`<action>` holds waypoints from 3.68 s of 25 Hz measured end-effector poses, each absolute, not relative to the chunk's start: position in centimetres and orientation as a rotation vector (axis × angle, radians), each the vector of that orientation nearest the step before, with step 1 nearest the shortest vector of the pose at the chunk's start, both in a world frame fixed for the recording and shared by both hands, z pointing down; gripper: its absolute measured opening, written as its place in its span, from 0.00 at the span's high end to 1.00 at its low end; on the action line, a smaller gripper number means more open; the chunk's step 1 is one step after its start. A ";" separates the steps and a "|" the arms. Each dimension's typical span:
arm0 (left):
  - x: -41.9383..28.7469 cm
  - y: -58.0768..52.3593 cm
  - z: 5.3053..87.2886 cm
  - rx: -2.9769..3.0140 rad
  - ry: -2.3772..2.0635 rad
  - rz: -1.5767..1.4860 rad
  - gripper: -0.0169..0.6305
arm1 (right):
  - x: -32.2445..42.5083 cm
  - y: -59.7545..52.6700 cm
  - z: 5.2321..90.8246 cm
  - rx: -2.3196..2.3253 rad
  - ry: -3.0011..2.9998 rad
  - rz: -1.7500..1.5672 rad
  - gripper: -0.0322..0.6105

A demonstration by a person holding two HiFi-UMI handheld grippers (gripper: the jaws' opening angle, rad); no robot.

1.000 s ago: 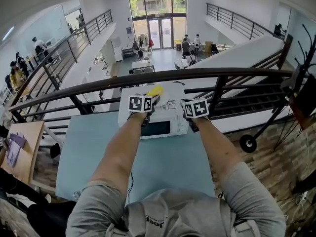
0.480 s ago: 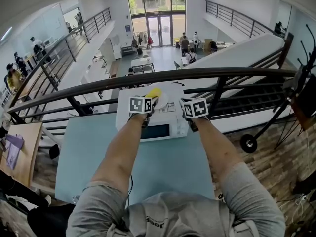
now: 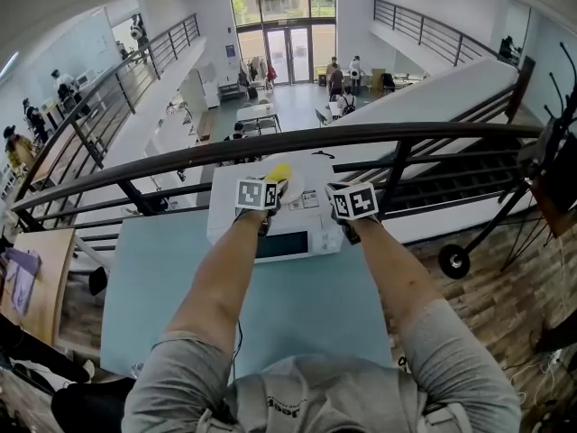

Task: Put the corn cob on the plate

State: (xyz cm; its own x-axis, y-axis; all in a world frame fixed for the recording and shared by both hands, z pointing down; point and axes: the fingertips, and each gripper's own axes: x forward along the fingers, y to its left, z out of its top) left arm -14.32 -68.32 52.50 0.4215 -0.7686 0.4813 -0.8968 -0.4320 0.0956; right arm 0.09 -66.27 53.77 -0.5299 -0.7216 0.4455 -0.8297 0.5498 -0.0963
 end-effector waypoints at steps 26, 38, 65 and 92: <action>-14.3 -70.4 54.7 2.328 -1.430 0.604 0.60 | -0.3 -68.1 55.6 1.244 -2.427 0.431 0.92; -13.9 -70.7 55.9 2.329 -1.428 0.673 0.60 | -0.3 -68.5 56.1 1.240 -2.419 0.433 0.92; -14.2 -70.6 59.2 2.289 -1.405 0.859 0.60 | 0.3 -68.2 58.3 1.233 -2.384 0.460 0.92; -13.7 -70.5 58.8 2.300 -1.369 0.761 0.50 | 0.5 -67.8 58.7 1.229 -2.376 0.464 0.92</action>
